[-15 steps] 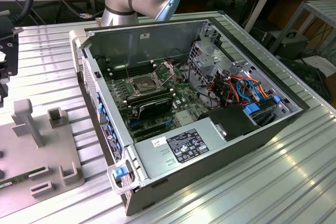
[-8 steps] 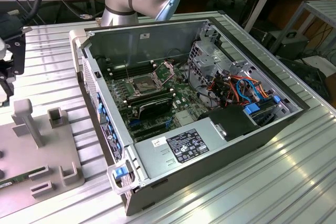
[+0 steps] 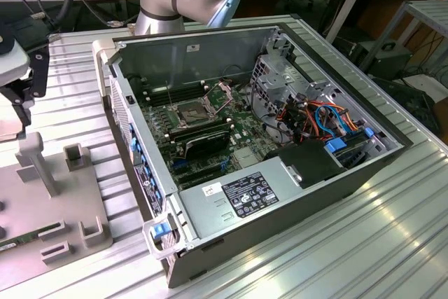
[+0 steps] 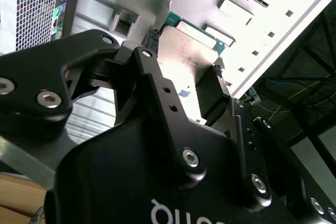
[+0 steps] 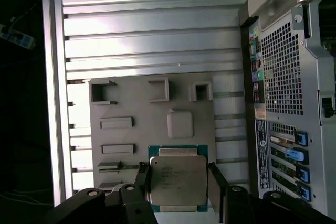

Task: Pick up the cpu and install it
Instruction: 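Pick up the cpu and move it towards the insertion slot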

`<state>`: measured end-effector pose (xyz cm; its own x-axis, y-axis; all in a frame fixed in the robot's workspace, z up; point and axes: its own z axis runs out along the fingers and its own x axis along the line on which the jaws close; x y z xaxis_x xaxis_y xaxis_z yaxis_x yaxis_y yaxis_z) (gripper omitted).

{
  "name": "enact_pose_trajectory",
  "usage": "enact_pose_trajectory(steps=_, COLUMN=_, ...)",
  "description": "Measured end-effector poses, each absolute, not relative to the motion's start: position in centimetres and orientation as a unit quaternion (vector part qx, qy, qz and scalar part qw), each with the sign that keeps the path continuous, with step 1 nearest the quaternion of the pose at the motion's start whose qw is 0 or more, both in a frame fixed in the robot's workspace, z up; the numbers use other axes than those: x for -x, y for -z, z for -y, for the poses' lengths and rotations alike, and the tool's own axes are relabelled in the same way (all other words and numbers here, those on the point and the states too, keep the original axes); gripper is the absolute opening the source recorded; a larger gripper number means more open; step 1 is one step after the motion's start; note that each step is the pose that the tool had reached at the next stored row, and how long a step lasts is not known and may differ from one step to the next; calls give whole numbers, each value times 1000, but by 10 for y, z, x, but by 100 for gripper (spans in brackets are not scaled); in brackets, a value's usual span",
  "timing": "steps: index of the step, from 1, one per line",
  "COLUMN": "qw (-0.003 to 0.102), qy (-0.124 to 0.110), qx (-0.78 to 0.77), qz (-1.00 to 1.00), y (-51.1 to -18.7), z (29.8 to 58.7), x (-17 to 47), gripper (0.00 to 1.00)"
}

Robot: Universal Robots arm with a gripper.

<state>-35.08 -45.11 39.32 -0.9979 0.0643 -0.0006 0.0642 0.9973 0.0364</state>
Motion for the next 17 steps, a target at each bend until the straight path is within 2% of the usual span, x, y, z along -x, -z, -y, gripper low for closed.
enact_pose_trajectory(steps=17, qw=1, qy=-18, qx=-32, qz=-999, y=-393, z=451, x=345, gripper=54)
